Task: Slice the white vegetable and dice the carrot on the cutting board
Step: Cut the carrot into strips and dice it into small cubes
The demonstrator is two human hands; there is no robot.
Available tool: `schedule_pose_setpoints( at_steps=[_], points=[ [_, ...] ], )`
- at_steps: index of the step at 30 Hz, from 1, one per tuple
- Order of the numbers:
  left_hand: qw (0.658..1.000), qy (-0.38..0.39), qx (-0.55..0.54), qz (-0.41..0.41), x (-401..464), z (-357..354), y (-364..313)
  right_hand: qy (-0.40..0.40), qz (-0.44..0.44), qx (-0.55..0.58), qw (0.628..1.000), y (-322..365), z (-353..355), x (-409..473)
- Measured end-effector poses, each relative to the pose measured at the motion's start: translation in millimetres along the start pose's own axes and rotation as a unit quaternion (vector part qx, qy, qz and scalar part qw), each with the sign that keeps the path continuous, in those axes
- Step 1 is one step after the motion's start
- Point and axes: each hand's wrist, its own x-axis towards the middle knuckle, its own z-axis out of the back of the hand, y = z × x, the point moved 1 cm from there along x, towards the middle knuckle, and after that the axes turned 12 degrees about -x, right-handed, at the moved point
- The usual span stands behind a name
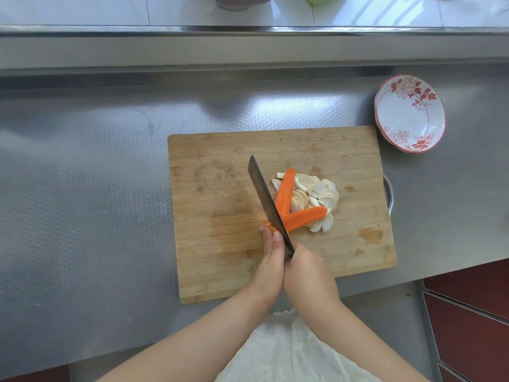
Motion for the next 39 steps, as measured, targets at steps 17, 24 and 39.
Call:
schedule_pose_setpoints(
  at_steps=[17, 24, 39],
  points=[
    [1.000, -0.014, 0.024, -0.002, 9.5, 4.3, 7.9, -0.011, 0.005, 0.010, 1.000, -0.4, -12.6, 13.1],
    [0.998, -0.022, 0.047, -0.028, 10.2, 4.4, 11.7, -0.004, -0.001, 0.068, 0.998, -6.8, -21.6, 18.1],
    [0.961, -0.194, 0.049, -0.189, -15.0, 26.8, 10.4, 0.042, 0.009, 0.107, 0.993, -27.8, -19.0, 37.7]
  ],
)
